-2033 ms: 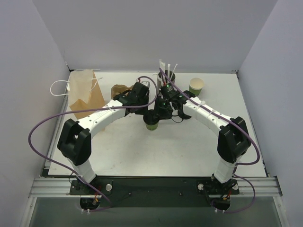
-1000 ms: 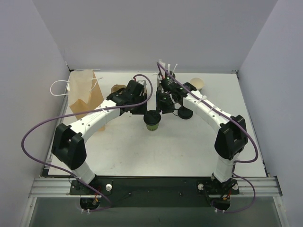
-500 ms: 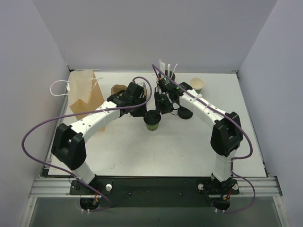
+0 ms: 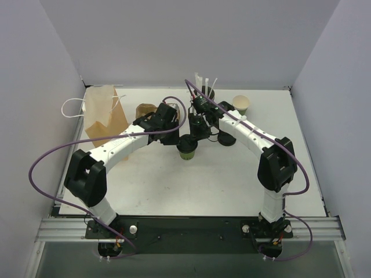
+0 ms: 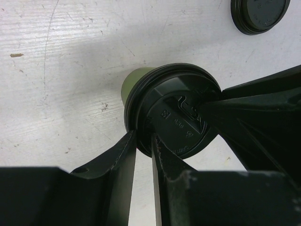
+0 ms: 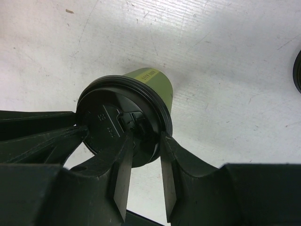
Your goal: Pack the takeout coffee
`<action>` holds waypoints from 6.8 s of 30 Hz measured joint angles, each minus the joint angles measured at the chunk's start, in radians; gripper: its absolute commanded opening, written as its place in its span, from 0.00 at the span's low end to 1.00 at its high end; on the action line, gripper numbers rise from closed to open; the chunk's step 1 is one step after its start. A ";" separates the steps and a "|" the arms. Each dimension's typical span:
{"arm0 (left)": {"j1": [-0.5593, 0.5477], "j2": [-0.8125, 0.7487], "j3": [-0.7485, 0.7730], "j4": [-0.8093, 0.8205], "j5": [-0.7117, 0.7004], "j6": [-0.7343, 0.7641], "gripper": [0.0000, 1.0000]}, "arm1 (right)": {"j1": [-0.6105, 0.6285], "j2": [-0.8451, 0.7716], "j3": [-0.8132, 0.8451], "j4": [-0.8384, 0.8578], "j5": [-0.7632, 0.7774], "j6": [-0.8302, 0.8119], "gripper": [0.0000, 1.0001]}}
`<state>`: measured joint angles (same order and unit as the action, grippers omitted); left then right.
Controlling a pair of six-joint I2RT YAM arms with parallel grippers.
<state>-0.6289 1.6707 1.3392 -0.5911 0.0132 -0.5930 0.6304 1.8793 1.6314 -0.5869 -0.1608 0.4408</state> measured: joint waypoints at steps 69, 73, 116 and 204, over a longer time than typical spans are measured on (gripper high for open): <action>0.000 -0.002 -0.021 0.056 -0.061 0.002 0.24 | -0.004 -0.037 -0.105 0.132 -0.018 0.135 0.31; 0.000 0.002 -0.016 0.053 -0.061 0.002 0.24 | 0.000 -0.035 -0.091 0.106 -0.008 0.134 0.31; -0.019 -0.009 -0.026 0.045 -0.068 -0.010 0.25 | 0.005 0.051 0.032 0.034 0.039 0.078 0.26; 0.014 0.064 0.056 0.012 0.062 -0.053 0.33 | -0.019 0.096 0.136 -0.120 0.061 0.045 0.18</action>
<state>-0.6151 1.7351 1.3956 -0.5789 0.0753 -0.6464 0.6113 1.9751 1.7676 -0.7071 -0.0994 0.4854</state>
